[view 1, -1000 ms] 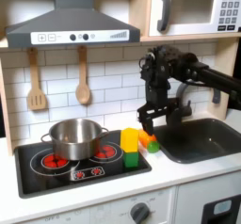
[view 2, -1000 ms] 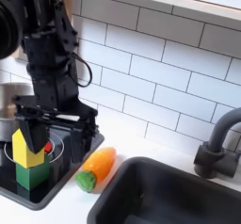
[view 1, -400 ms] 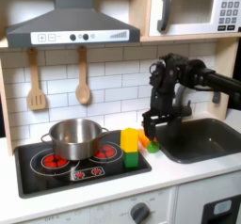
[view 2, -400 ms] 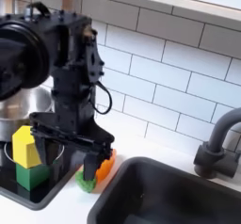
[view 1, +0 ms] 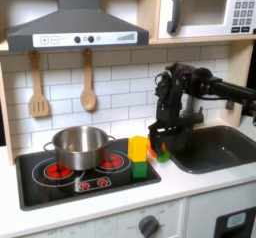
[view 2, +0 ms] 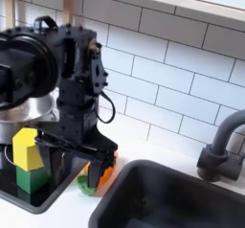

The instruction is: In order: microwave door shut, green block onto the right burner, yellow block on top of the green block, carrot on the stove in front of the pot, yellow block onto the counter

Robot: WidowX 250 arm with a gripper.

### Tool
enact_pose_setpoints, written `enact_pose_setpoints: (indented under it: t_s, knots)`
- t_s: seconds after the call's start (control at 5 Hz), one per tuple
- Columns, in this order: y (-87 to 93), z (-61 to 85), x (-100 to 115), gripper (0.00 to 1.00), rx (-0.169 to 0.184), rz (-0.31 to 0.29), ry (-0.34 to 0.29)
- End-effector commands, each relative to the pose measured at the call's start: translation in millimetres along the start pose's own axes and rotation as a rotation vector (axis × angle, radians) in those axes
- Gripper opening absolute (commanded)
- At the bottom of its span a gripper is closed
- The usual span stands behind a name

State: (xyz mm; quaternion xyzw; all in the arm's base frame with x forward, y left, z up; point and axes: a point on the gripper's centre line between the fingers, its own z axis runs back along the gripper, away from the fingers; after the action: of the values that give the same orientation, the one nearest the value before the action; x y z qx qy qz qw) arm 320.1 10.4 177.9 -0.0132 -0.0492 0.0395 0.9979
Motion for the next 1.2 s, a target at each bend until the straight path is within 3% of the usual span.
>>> enact_pose_setpoints:
  t_s: [0.0, 0.4, 0.6, 0.8, 1.0]
  knots:
    - [-0.1, -6.7, 8, 1.00, 0.004, 0.027, -0.005]
    - [-4.7, -0.9, 9, 1.00, -0.023, 0.034, -0.022]
    - [-12.1, 13.4, -3, 1.00, -0.065, 0.023, -0.033]
    - [-21.0, 6.1, -4, 1.00, -0.079, 0.009, -0.012]
    - [-16.6, 2.6, 0, 1.00, -0.060, 0.020, -0.010]
